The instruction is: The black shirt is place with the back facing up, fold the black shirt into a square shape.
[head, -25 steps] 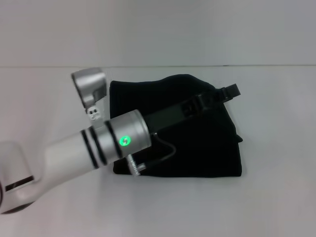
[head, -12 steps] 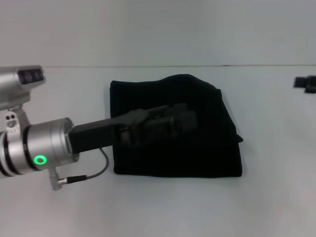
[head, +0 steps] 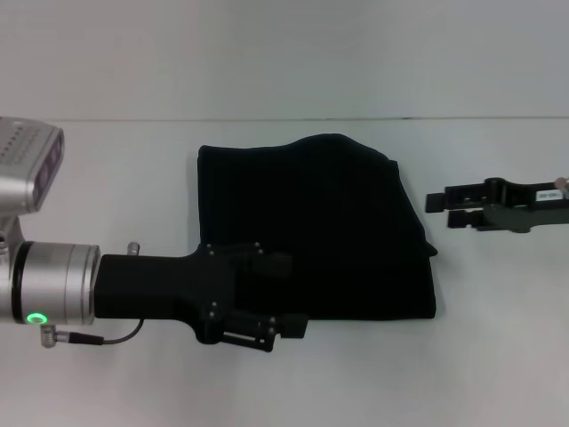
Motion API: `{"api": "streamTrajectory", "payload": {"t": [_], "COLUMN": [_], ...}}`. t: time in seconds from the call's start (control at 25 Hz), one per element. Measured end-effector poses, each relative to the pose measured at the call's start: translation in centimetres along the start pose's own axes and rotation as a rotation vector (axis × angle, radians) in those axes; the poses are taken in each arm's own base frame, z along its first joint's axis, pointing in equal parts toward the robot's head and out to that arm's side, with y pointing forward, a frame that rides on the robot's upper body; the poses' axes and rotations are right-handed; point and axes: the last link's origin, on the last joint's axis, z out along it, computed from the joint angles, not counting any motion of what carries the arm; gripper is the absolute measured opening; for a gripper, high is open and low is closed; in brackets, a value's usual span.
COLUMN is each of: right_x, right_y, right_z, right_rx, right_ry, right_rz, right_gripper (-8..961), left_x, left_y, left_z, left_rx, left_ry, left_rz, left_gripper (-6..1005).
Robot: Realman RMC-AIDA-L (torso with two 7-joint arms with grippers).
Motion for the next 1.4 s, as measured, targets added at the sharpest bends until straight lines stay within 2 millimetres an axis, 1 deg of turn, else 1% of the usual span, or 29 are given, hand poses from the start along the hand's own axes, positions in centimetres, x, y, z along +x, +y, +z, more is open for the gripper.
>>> {"api": "streamTrajectory", "payload": {"t": [0.24,0.48,0.72,0.88,1.08,1.24,1.4], "right_x": [1.1,2.2,2.8,2.9,2.6,2.4,2.4], "right_y": [0.4,-0.4,-0.7,-0.4,-0.4,-0.3,-0.2], "right_z": [1.1,1.1,1.3,2.0,3.6,4.5,4.9], "right_rx": [-0.013,0.002,0.007,0.007,0.040,0.051,0.047], "right_ry": [0.037,0.056,0.056,0.051,-0.002,-0.040,-0.062], "right_rz": [0.096,0.142,0.150,0.145,0.141,0.136,0.147], "right_gripper": [672,671,670,670,669,669,587], "left_x": [-0.6,-0.8,-1.0,-1.0,-1.2,-1.3,-1.3], "left_y": [-0.8,-1.1,-1.1,-1.2,-1.3,-1.5,-1.7], "left_z": [-0.3,-0.3,-0.1,0.0,-0.2,-0.2,-0.2], "left_rx": [0.052,0.075,0.074,0.082,0.099,0.111,0.122], "left_ry": [-0.074,-0.095,-0.090,-0.086,-0.087,-0.092,-0.101], "left_rz": [0.083,0.088,0.080,0.077,0.082,0.085,0.088], "left_gripper": [935,904,904,904,904,904,904]}}
